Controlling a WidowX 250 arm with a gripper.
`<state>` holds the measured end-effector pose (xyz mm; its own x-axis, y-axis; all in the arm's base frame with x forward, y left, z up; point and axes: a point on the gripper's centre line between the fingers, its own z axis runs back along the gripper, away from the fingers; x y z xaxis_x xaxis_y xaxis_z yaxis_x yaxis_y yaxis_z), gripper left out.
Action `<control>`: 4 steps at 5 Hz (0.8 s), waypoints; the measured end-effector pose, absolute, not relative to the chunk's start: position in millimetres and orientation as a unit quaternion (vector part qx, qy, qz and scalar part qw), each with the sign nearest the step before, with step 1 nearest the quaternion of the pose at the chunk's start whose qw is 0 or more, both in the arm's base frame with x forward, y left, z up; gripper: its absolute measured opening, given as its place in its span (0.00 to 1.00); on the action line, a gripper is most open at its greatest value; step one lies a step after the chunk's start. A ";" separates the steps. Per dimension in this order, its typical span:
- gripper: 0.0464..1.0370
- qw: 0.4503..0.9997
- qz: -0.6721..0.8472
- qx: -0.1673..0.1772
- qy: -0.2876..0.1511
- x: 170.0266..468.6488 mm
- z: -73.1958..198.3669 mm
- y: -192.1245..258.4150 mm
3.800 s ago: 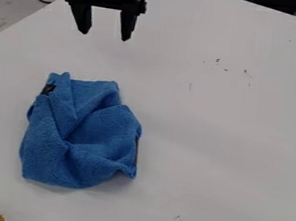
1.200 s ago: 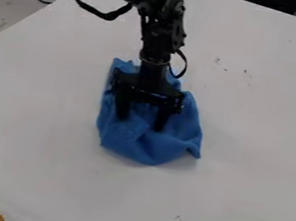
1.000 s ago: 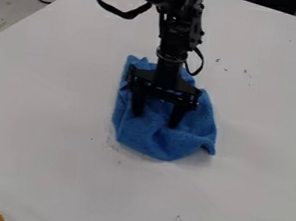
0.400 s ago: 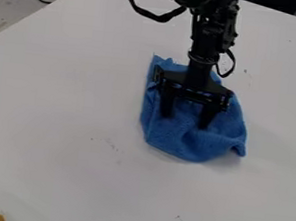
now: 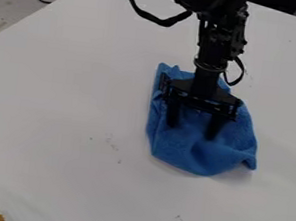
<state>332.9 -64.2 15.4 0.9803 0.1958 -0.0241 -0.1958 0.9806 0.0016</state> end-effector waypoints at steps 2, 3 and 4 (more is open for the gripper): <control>0.96 0.993 0.103 0.023 -0.044 356.9 70.8 -38.9; 0.96 0.991 0.116 0.041 -0.059 361.1 100.2 -26.7; 0.96 0.980 0.183 0.042 -0.067 348.3 127.4 4.3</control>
<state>348.3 4.3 127.4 0.9237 0.3540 0.1469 -0.3652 0.9292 0.0574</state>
